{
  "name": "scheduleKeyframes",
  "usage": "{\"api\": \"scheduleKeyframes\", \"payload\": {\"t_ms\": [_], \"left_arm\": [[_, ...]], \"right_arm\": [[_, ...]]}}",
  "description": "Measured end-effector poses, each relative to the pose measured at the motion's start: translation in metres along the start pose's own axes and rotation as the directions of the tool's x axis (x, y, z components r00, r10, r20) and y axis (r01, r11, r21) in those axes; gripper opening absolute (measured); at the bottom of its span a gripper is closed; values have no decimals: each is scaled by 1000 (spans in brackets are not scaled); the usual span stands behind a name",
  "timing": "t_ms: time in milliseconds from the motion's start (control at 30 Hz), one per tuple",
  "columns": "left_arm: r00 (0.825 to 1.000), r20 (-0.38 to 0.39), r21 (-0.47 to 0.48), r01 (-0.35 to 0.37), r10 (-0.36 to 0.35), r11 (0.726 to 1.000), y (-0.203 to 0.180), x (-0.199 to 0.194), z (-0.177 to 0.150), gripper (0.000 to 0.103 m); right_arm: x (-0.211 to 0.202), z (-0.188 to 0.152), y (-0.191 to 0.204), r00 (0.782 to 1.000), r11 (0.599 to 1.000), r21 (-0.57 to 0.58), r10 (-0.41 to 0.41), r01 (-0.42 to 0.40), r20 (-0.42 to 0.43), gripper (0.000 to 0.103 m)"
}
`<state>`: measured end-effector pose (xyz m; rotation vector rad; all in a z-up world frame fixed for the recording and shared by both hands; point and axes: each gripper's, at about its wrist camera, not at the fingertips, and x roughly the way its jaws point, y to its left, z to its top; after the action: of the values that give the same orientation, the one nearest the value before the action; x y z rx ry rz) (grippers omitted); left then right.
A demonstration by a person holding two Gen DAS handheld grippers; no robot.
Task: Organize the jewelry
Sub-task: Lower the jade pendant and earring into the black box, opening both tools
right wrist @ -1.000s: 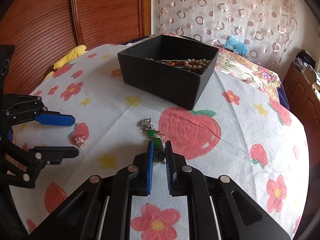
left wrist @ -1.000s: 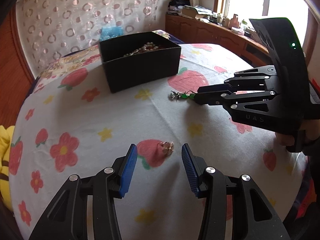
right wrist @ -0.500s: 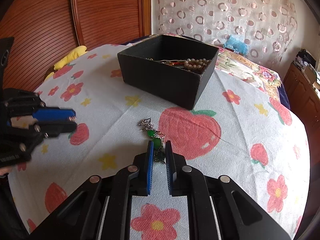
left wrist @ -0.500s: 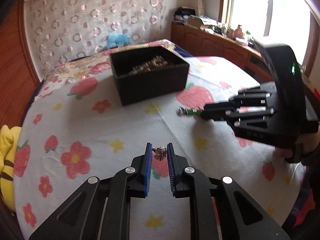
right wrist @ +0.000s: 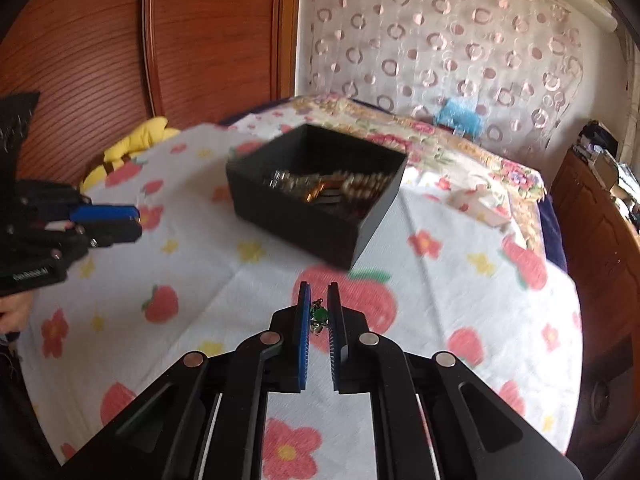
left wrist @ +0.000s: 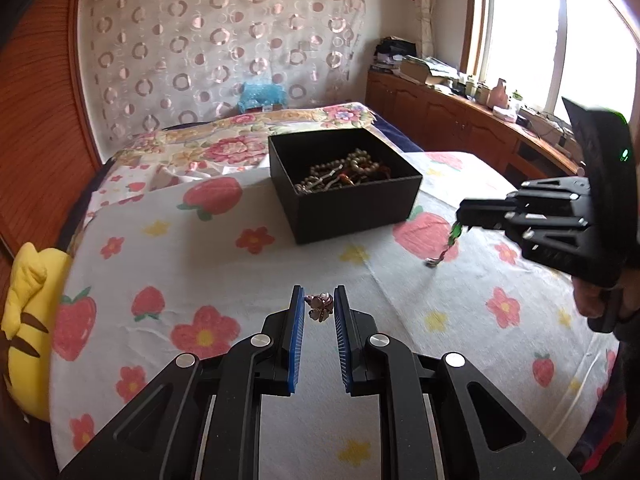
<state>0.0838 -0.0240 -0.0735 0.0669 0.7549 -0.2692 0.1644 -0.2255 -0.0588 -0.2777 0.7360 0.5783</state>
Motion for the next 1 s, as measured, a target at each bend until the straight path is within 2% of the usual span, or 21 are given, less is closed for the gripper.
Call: {"api": "scheduleKeyframes", "payload": {"t_ms": [300, 533, 767, 1000], "left_arm": [[999, 19, 6, -39, 39, 999, 9, 7, 17, 14], [999, 34, -15, -32, 33, 999, 20, 11, 36, 14], [997, 59, 14, -40, 39, 999, 15, 13, 62, 14], [998, 50, 30, -37, 36, 999, 7, 35, 83, 14]], "right_arm": [[-17, 41, -11, 997, 1000, -7, -3, 4, 75, 9], [-11, 73, -9, 995, 999, -23, -29, 31, 95, 9], [10, 91, -22, 996, 999, 40, -24, 21, 83, 9], [21, 95, -37, 996, 993, 120, -19, 9, 86, 11]]}}
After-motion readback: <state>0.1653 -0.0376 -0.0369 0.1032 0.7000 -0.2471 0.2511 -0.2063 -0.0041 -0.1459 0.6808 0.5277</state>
